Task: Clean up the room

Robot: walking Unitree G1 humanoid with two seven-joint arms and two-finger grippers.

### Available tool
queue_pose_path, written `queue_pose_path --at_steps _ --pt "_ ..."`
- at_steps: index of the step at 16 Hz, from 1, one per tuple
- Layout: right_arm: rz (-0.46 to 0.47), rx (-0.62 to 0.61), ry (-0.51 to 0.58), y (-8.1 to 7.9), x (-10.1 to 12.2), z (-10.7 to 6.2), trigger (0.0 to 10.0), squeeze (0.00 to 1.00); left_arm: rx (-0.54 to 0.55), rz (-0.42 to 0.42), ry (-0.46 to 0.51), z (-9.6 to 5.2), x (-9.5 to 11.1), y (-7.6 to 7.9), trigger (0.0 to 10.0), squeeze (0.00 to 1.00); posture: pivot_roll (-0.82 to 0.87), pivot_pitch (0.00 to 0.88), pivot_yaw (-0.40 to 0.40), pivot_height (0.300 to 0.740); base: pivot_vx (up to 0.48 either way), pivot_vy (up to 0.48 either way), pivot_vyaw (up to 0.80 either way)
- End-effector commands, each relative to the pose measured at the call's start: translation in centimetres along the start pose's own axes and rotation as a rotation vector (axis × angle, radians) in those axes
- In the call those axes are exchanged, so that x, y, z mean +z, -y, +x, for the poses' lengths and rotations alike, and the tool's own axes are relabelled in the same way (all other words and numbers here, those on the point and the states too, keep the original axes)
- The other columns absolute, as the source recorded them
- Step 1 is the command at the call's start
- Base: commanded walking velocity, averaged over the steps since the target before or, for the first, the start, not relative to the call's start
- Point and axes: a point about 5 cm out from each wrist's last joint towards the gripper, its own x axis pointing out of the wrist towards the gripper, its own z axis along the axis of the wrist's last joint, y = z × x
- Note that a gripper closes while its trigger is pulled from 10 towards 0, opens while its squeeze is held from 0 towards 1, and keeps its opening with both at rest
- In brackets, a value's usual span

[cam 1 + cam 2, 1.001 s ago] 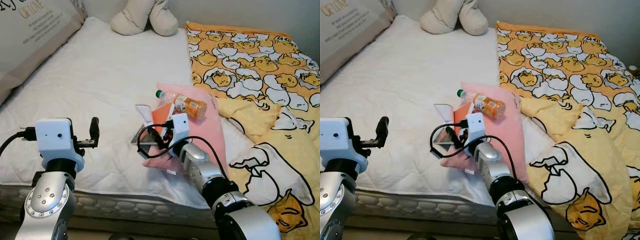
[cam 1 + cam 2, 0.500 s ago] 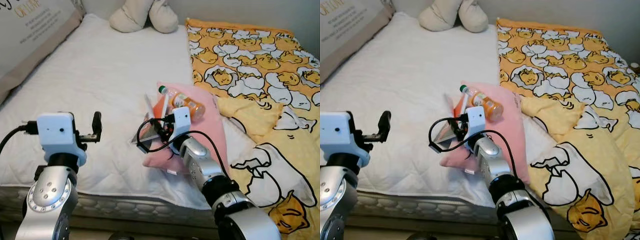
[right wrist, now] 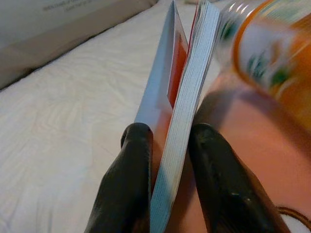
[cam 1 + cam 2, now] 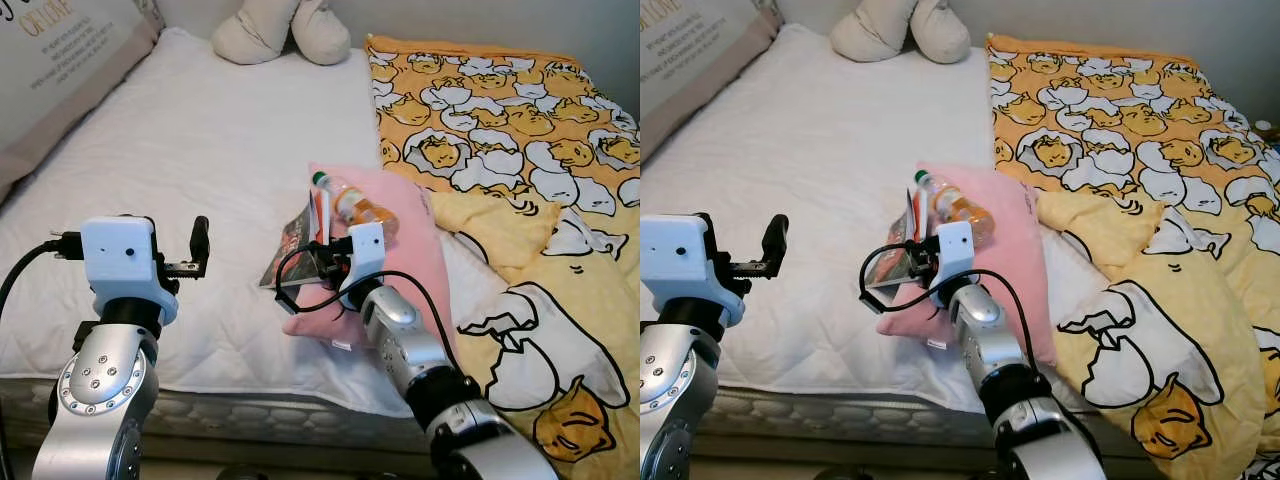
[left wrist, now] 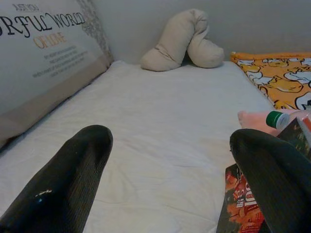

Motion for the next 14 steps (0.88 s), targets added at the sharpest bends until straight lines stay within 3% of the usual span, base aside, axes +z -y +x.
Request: queue_pose_path --at_steps 1,3,5,10,14 --pt "0.003 0.036 0.057 -2.1 1.2 0.4 0.0 0.0 -0.009 0.017 0.001 0.2 0.0 0.1 10.0 0.0 0.17 0.0 -0.004 0.74 0.0 0.0 0.0" --pt "-0.042 0.045 0.115 -2.3 2.3 0.1 0.0 0.0 -0.007 0.018 0.003 0.3 -0.1 0.1 10.0 0.0 0.17 0.0 -0.007 0.74 0.0 0.0 0.0" --pt "-0.104 0.047 0.249 -2.4 5.2 -0.9 0.0 0.0 -0.015 0.002 -0.012 0.9 -0.7 0.6 10.0 0.0 0.14 0.0 -0.016 0.74 0.0 0.0 0.0" --pt "-0.146 -0.017 0.311 -0.6 7.5 -1.0 0.0 0.0 -0.026 -0.045 -0.008 2.8 -1.3 0.9 10.0 0.0 0.1 0.0 -0.023 0.74 0.0 0.0 0.0" --pt "-0.173 -0.043 0.322 0.4 8.2 -1.0 0.0 0.0 -0.075 -0.081 -0.015 4.0 -2.1 1.6 10.0 0.0 0.08 0.0 -0.027 0.74 0.0 0.48 0.0"
